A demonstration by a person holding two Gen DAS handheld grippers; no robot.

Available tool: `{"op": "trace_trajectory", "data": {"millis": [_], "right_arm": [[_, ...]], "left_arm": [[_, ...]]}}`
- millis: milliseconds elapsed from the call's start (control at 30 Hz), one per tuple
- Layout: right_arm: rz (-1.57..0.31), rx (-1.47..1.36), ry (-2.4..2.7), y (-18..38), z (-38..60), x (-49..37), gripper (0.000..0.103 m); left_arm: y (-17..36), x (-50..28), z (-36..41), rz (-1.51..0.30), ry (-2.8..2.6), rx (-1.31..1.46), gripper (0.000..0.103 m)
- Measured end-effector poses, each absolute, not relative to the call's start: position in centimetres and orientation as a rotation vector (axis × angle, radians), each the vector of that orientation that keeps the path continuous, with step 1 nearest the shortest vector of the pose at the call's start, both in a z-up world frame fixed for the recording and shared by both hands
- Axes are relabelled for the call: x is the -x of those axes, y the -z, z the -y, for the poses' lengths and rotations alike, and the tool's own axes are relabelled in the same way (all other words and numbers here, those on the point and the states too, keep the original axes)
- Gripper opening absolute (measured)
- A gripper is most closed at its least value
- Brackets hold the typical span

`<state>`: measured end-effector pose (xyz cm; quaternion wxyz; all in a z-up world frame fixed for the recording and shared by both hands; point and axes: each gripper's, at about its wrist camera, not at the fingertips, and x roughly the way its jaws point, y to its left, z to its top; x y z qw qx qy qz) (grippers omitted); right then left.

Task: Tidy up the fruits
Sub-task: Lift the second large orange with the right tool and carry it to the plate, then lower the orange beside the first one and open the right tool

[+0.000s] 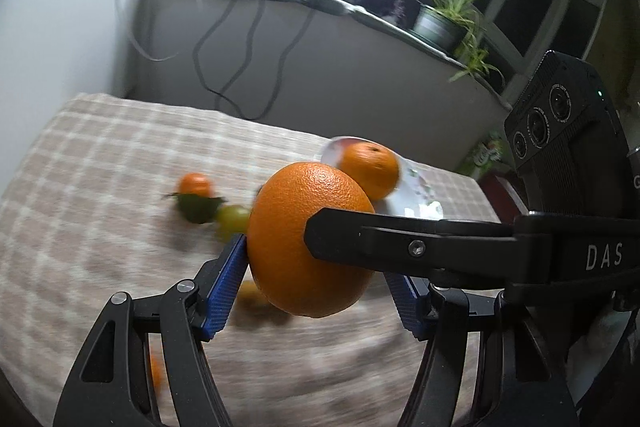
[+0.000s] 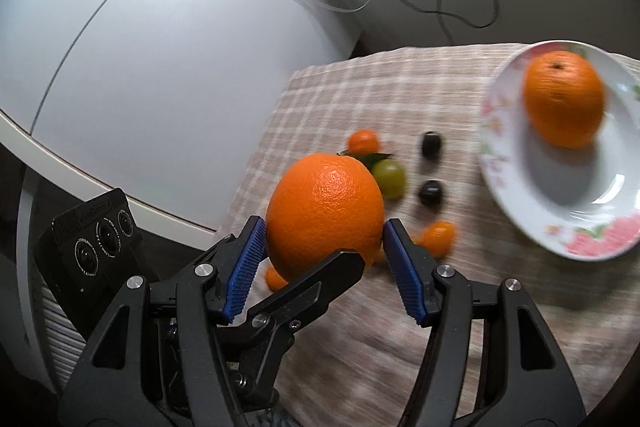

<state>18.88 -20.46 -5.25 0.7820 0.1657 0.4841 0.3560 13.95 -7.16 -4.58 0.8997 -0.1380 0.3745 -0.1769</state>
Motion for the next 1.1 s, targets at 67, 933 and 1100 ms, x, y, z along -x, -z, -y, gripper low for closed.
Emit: {"op": "trace_trajectory", "data": {"millis": [67, 933, 1100], "right_arm": [[-1.035, -0.371, -0.752, 5.2, 22.2, -18.8, 0.064], [-0.997, -0.539, -0.538, 7.3, 36.9, -23.5, 0.064], [-1.007, -0.547, -0.534, 8.0, 37.7, -24.2, 0.064]], "left_arm": [[4.5, -14.1, 8.5, -0.780, 0.384, 0.272, 0.065], [5.9, -20.3, 22.1, -0.872, 0.546, 0.150, 0.066], [6.4, -21.1, 22.3, -0.891, 0.548, 0.148, 0.067]]}}
